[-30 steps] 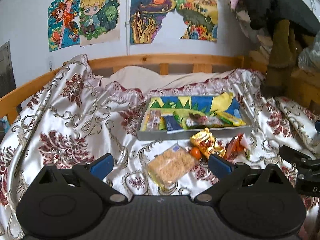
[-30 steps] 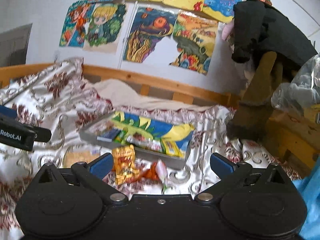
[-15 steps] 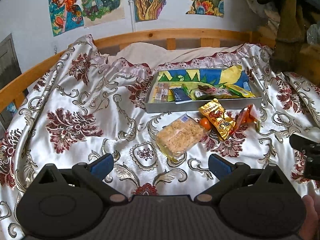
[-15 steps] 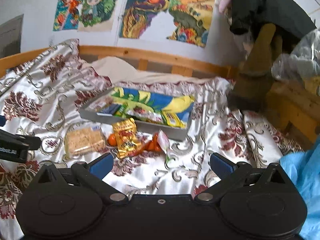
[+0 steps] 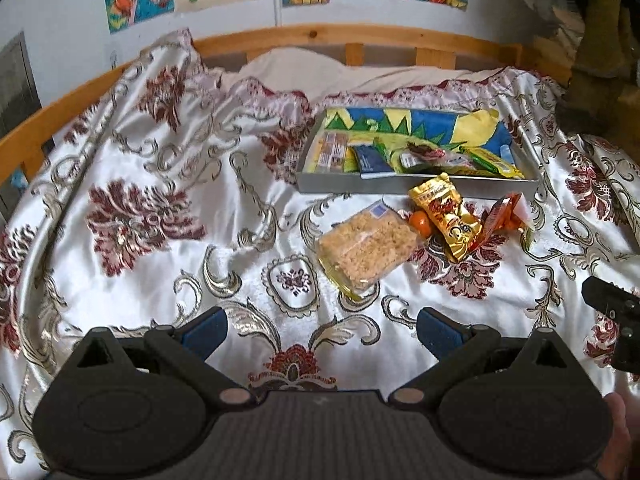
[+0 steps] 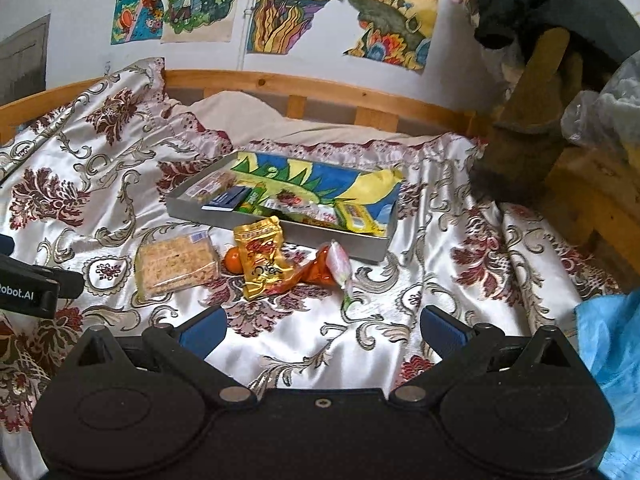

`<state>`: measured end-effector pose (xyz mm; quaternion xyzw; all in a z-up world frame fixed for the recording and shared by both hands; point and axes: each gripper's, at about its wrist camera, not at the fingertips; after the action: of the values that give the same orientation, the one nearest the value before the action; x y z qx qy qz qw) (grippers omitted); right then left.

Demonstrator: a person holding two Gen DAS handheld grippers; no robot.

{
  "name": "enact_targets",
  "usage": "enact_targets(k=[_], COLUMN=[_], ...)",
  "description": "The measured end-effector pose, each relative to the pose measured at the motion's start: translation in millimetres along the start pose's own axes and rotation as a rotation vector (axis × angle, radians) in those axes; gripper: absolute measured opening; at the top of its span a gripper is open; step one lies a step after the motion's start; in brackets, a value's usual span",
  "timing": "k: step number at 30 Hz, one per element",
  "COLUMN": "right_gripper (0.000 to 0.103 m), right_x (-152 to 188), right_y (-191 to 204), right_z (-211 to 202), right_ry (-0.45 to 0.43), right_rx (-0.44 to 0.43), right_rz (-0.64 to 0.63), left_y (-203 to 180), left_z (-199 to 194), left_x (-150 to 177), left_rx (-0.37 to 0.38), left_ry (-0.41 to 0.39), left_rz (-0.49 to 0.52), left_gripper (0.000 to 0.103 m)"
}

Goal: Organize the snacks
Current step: 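Move left tool to the clear rice-crisp packet while right tool reaches the gold packet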

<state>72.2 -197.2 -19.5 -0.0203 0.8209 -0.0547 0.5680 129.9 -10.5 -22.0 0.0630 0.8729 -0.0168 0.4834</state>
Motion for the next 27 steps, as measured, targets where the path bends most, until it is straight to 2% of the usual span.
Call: enact_targets(k=[2,3,8,15,17,20,27], right_gripper=[0.102,0.102,0.102,0.102,0.102,0.102,0.102], right_x=[-2.3,-3.6,-6.5,-4.8,-2.6,0.0,4.0], right_y=[-0.1,0.1,6.2,21.7,25.2,28.9,36.7], right_z=[4.0,5.9,9.9,22.0,28.5,41.7,84.2], right_ry=[0.010,0.013,-0.008,-0.064,-0.071,-0.083,-0.081], right_rx=[-0.018,-0.027,-0.068,-0.159,-0.196,-0.235,-0.291], right_rz=[0.000,-0.007,-0.090,-0.291,-0.326,-0.357,-0.363], left_y=[2.6,3.2,-6.1,-21.3,-23.7,-25.4,-18.8], left_z=[3.9,4.3,6.9,28.2,35.0,50.9,90.3], left_x=[-2.3,-4.2,-13.6,-16.9,-17.4,-16.5,-14.2], left_rx=[0.012,0.025,0.076,0.197,0.208,0.214,0.215], left_ry=[-0.001,-0.026,-0.157,-0.217,-0.236,-0.229,-0.154], left_rz=[-0.009,-0.001,0.145,0.300,0.332,0.360,0.339], left_gripper=[0.103,0.103,0.103,0.103,0.103,0.103,0.103])
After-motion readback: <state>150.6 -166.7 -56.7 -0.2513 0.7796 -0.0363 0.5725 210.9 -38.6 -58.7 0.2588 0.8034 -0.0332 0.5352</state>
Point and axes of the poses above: each gripper's, at about its wrist camera, not at the fingertips, and z roughly the way its jaws point, y to its left, x to its underside, and after that the axes turned 14 degrees about -y, right-handed
